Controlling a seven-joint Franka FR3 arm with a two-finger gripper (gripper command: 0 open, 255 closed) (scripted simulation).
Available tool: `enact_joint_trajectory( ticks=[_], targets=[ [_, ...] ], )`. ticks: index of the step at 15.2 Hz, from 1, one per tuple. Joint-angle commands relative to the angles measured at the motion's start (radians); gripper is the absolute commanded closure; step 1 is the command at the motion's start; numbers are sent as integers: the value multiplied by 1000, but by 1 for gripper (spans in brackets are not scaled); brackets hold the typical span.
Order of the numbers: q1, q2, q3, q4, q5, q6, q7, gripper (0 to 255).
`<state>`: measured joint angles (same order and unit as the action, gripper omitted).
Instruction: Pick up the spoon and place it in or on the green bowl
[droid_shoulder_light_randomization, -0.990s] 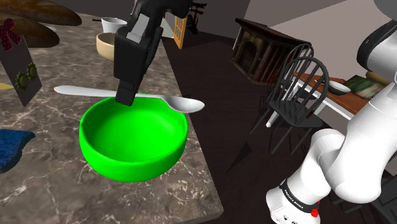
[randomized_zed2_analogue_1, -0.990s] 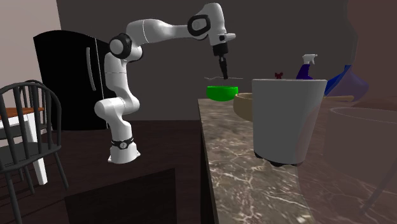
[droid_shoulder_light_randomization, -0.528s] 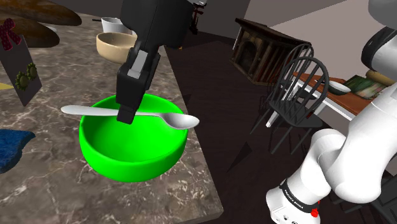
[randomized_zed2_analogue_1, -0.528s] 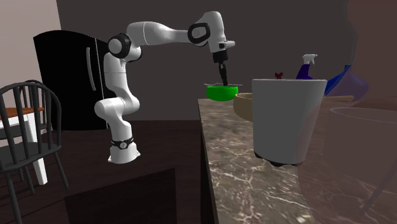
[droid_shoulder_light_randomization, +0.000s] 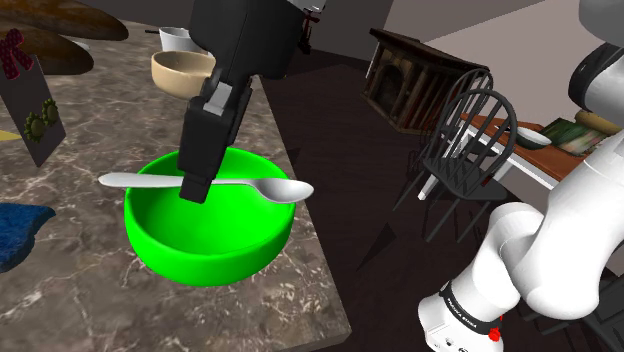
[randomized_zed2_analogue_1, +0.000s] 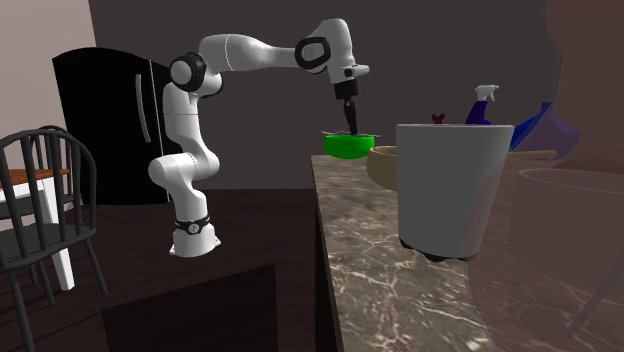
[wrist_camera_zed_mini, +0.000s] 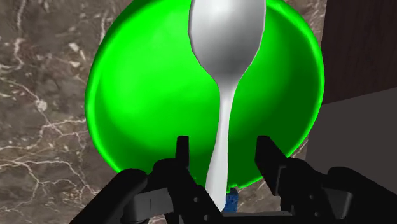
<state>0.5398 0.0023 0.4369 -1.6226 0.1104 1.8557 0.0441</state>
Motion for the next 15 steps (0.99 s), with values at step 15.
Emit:
enact_joint_trajectory(
  ticks=[15],
  targets=[
    [-6, -2, -6, 124, 1, -126, 1, 0]
  ],
)
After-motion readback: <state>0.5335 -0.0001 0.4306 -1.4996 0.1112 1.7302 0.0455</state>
